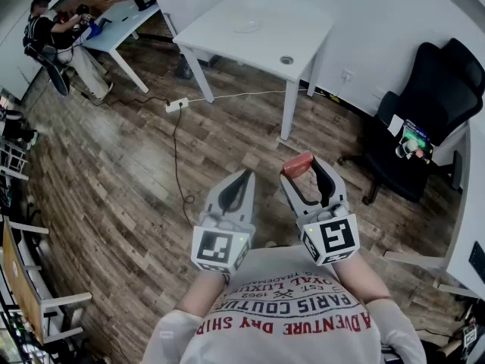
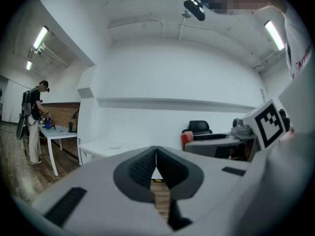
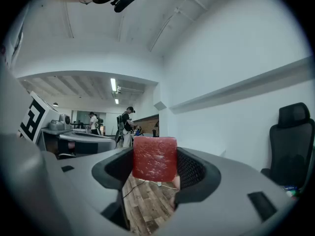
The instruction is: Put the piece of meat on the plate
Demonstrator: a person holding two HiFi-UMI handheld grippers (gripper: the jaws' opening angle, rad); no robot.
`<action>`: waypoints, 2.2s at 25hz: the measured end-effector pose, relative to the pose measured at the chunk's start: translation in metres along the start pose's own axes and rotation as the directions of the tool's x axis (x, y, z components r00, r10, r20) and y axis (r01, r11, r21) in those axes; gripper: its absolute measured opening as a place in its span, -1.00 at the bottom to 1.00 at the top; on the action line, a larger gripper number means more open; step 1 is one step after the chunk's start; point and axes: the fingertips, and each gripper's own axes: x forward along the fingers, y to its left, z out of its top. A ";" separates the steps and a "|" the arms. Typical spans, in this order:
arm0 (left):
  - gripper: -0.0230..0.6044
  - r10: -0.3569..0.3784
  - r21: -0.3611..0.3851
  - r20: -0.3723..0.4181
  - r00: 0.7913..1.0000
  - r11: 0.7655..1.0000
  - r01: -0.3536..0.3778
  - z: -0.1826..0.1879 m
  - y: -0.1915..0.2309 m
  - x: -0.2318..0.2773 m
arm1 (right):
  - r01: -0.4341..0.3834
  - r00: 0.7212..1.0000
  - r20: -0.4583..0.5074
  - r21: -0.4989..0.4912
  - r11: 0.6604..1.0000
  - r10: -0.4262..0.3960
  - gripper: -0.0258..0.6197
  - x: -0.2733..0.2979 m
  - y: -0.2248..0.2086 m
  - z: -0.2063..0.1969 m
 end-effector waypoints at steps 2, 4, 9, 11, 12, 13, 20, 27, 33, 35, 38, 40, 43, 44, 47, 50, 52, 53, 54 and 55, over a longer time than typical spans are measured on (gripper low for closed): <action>-0.91 -0.006 0.002 -0.009 1.000 1.000 0.006 -0.003 0.001 0.001 | -0.001 1.000 -0.003 0.000 1.000 0.001 -0.06 0.001 0.002 -0.001; -0.91 -0.007 0.001 -0.012 1.000 1.000 0.007 -0.004 0.003 0.001 | -0.006 1.000 -0.004 -0.002 1.000 0.006 -0.06 0.002 0.004 -0.002; -0.91 -0.012 -0.010 -0.017 1.000 1.000 0.011 -0.005 0.005 0.004 | -0.008 1.000 -0.021 -0.018 1.000 0.008 -0.06 0.005 0.005 -0.005; -0.90 -0.019 -0.010 -0.023 1.000 1.000 0.019 -0.006 0.005 0.005 | -0.007 1.000 -0.024 -0.016 1.000 0.006 -0.06 0.006 0.004 -0.005; -0.91 -0.022 -0.008 -0.024 0.999 1.000 0.022 -0.006 0.005 0.005 | -0.003 1.000 -0.023 -0.013 1.000 0.003 -0.06 0.007 0.004 -0.005; -0.91 -0.024 -0.006 -0.026 0.999 1.000 0.024 -0.006 0.005 0.007 | 0.004 1.000 -0.023 -0.013 1.000 -0.004 -0.06 0.008 0.002 -0.004; -0.91 -0.013 -0.001 -0.038 0.999 1.000 0.013 -0.008 0.013 0.015 | 0.017 1.000 -0.013 -0.002 1.000 -0.017 -0.06 0.015 -0.006 -0.002; -0.91 -0.015 -0.010 -0.062 0.998 1.000 0.015 -0.017 0.037 0.025 | 0.002 0.999 -0.036 -0.022 1.000 -0.003 -0.06 0.041 -0.003 -0.008; -0.91 -0.030 -0.020 -0.061 0.998 0.999 0.029 -0.015 0.087 0.043 | 0.012 0.999 -0.046 -0.012 1.000 -0.013 -0.06 0.088 0.006 -0.006; -0.91 -0.035 -0.037 -0.062 0.997 0.999 0.032 -0.017 0.109 0.050 | 0.019 0.998 -0.056 -0.007 1.000 -0.019 -0.06 0.107 0.012 -0.006; -0.91 -0.059 -0.057 -0.056 0.997 0.997 0.055 -0.017 0.139 0.060 | 0.022 0.997 -0.075 0.020 1.000 -0.020 -0.06 0.141 0.021 -0.006; -0.91 -0.077 -0.057 -0.052 0.996 0.996 0.074 -0.014 0.163 0.067 | 0.029 0.996 -0.081 0.014 0.999 -0.028 -0.06 0.167 0.027 -0.002; -0.91 -0.089 -0.071 -0.045 0.995 0.994 0.086 -0.009 0.209 0.077 | 0.035 0.995 -0.090 -0.003 0.999 -0.035 -0.06 0.210 0.042 0.006; -0.91 -0.091 -0.074 -0.044 0.995 0.993 0.088 -0.007 0.226 0.079 | 0.037 0.995 -0.094 -0.006 0.999 -0.037 -0.06 0.225 0.047 0.008; -0.91 -0.092 -0.076 -0.042 0.995 0.993 0.089 -0.003 0.277 0.085 | 0.047 0.993 -0.105 0.005 0.999 -0.046 -0.06 0.268 0.064 0.012; -0.90 -0.097 -0.080 -0.046 0.994 0.992 0.093 -0.003 0.321 0.090 | 0.059 0.992 -0.110 0.028 0.998 -0.056 -0.06 0.309 0.076 0.015; -0.91 -0.106 -0.079 -0.057 0.993 0.992 0.101 -0.005 0.342 0.093 | 0.068 0.991 -0.116 0.038 0.997 -0.063 -0.06 0.331 0.082 0.016; -0.91 -0.108 -0.081 -0.063 0.992 0.991 0.103 -0.007 0.352 0.095 | 0.072 0.991 -0.120 0.042 0.996 -0.067 -0.06 0.340 0.085 0.016; -0.91 -0.109 -0.087 -0.068 0.992 0.991 0.103 -0.009 0.362 0.098 | 0.076 0.990 -0.125 0.046 0.996 -0.070 -0.06 0.349 0.087 0.016; -0.91 -0.109 -0.098 -0.071 0.991 0.990 0.102 -0.011 0.371 0.101 | 0.079 0.989 -0.131 0.049 0.996 -0.072 -0.06 0.357 0.088 0.015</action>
